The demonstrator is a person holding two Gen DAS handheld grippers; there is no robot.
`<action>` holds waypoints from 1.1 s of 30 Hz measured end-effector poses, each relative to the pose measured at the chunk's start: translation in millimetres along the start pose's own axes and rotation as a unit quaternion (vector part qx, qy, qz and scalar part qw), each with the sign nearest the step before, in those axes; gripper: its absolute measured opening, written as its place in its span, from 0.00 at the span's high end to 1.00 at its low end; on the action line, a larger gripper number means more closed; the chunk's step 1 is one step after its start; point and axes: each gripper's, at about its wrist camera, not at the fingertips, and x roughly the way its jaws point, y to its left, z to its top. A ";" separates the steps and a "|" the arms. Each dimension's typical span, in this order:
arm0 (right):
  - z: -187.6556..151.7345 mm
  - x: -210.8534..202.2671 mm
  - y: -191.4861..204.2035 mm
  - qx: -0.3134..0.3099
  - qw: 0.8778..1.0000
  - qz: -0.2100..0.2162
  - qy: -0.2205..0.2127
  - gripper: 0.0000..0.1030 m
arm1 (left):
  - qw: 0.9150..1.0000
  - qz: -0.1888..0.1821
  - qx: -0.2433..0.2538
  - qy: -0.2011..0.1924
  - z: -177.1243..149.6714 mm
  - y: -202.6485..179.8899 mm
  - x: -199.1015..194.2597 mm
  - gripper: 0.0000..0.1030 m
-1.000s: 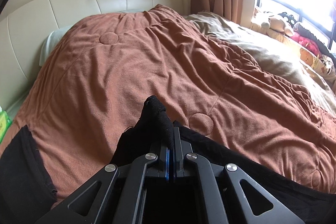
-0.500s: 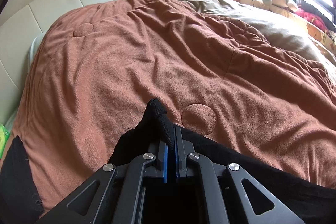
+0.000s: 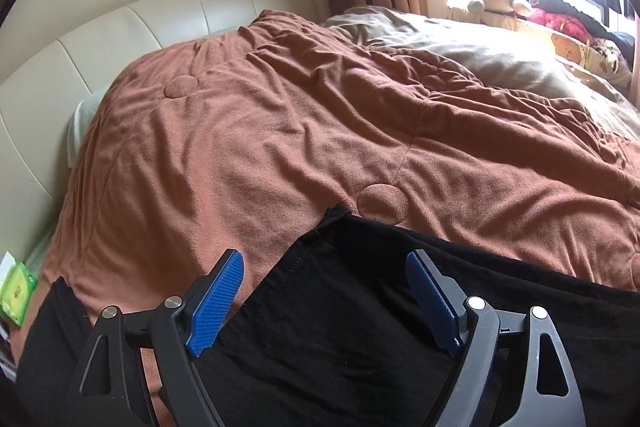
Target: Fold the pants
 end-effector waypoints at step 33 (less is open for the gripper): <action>-100.1 -107.7 29.0 -0.064 0.996 0.035 0.059 0.33 | 0.992 -0.047 -0.087 0.074 -124.9 91.5 -90.3 0.33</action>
